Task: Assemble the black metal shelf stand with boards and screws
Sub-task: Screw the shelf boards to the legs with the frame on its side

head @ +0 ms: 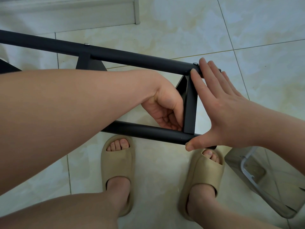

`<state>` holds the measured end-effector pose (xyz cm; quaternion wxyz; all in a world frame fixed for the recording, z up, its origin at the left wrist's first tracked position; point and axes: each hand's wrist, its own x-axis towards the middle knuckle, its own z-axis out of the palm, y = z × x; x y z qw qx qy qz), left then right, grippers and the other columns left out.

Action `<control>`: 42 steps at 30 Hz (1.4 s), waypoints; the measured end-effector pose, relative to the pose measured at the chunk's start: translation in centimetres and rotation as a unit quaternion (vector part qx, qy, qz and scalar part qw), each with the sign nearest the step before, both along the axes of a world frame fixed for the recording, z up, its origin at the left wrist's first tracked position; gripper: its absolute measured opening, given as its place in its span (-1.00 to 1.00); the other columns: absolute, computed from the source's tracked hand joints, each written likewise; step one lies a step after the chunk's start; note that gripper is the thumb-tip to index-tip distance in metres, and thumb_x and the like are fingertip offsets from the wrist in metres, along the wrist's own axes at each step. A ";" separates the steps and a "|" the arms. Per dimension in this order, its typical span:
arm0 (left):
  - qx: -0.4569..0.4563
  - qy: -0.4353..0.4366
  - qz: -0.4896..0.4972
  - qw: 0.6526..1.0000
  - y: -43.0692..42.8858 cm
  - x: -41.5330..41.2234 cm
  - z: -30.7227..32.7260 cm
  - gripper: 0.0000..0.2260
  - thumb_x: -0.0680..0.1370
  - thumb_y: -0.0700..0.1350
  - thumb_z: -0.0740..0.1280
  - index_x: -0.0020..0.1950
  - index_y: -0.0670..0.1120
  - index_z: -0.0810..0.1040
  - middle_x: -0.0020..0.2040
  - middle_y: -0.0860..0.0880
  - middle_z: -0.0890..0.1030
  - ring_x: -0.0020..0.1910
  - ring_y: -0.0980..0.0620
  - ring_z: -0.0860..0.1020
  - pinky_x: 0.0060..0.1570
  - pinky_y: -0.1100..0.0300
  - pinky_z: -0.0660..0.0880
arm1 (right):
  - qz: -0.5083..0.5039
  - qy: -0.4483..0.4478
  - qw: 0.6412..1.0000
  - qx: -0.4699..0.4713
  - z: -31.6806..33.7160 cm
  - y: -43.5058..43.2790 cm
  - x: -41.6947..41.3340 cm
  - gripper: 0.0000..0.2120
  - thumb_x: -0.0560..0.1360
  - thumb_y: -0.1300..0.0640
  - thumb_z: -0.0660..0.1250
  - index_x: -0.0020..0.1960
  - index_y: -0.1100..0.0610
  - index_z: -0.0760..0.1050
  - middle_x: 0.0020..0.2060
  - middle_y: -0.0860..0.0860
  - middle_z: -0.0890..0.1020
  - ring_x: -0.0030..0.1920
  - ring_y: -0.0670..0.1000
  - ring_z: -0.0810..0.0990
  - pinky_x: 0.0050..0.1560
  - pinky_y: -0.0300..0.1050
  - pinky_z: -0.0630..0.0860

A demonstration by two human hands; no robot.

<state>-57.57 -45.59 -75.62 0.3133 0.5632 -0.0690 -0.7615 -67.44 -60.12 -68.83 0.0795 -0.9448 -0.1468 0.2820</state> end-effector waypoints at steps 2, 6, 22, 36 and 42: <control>-0.003 0.002 0.002 1.000 0.1 0.0 0.0 -0.82 0.56 -0.41 0.24 -0.04 -0.25 0.62 -0.14 -0.16 0.64 -0.23 0.00 0.64 -0.10 0.21 0.62 | 0.000 -0.001 1.000 0.001 0.0 0.0 0.0 0.46 0.06 -0.72 0.11 0.56 0.08 -0.52 0.51 0.04 -0.54 0.50 0.02 -0.58 0.43 -0.16 -0.50; -0.010 0.004 0.007 1.000 0.2 -0.1 0.1 -0.82 0.56 -0.42 0.24 -0.01 -0.26 0.62 -0.10 -0.18 0.65 -0.19 -0.02 0.65 -0.05 0.17 0.62 | 0.000 -0.002 1.000 0.002 0.0 0.0 0.0 0.46 0.06 -0.72 0.11 0.56 0.09 -0.51 0.51 0.04 -0.54 0.50 0.02 -0.57 0.44 -0.16 -0.49; -0.028 0.023 0.025 0.999 0.7 -0.2 -0.2 -0.79 0.57 -0.43 0.24 0.10 -0.26 0.60 0.07 -0.23 0.64 -0.03 -0.07 0.66 0.12 0.11 0.59 | 0.004 -0.007 1.000 0.008 -0.2 -0.2 0.0 0.45 0.06 -0.74 0.08 0.56 0.06 -0.52 0.51 0.02 -0.54 0.49 0.00 -0.58 0.45 -0.14 -0.48; -0.001 -0.056 -0.116 0.992 -0.2 0.9 0.0 -0.82 0.55 -0.24 0.37 -0.20 -0.05 0.67 -0.23 0.02 0.66 -0.32 0.13 0.51 -0.29 0.31 0.37 | 0.002 -0.006 1.000 0.009 -0.2 -0.2 -0.1 0.44 0.07 -0.74 0.08 0.55 0.05 -0.53 0.51 0.02 -0.54 0.49 -0.01 -0.59 0.44 -0.16 -0.48; -0.010 -0.052 -0.108 0.993 0.2 1.1 0.0 -0.89 0.54 -0.28 0.37 -0.07 -0.08 0.61 -0.22 0.04 0.63 -0.29 0.12 0.48 -0.24 0.29 0.37 | -0.002 -0.004 1.000 0.011 -0.1 -0.2 0.0 0.44 0.07 -0.73 0.10 0.56 0.05 -0.52 0.51 0.01 -0.54 0.49 -0.01 -0.58 0.44 -0.17 -0.48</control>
